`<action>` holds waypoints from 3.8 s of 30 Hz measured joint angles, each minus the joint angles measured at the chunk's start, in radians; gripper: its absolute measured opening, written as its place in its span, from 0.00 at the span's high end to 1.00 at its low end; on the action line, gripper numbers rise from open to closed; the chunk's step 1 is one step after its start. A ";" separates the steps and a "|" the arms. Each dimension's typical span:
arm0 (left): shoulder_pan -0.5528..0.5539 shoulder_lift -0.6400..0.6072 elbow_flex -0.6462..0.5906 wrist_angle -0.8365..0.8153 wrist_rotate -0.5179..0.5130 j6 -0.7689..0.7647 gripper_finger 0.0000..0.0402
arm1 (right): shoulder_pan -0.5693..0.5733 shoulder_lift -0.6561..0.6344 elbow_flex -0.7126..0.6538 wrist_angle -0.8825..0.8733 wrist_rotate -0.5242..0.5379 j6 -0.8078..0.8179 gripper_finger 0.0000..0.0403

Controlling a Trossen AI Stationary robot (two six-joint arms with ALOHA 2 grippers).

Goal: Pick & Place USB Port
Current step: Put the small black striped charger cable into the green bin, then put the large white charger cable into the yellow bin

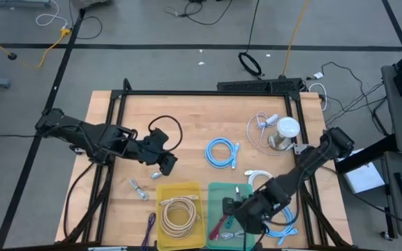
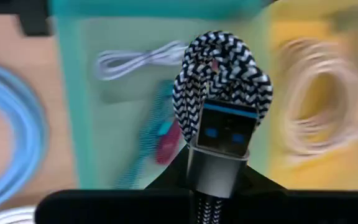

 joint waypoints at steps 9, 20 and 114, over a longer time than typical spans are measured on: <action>-0.120 0.017 0.000 0.165 -0.244 -0.126 0.71 | 0.089 0.126 -0.002 0.091 -0.036 0.065 0.99; -0.233 0.027 0.000 0.272 -0.416 -0.204 0.71 | 0.096 0.228 -0.003 0.105 -0.016 0.090 0.99; 0.226 0.071 0.000 0.040 0.189 0.349 0.71 | -0.095 -0.444 -0.722 -0.191 0.171 1.655 0.62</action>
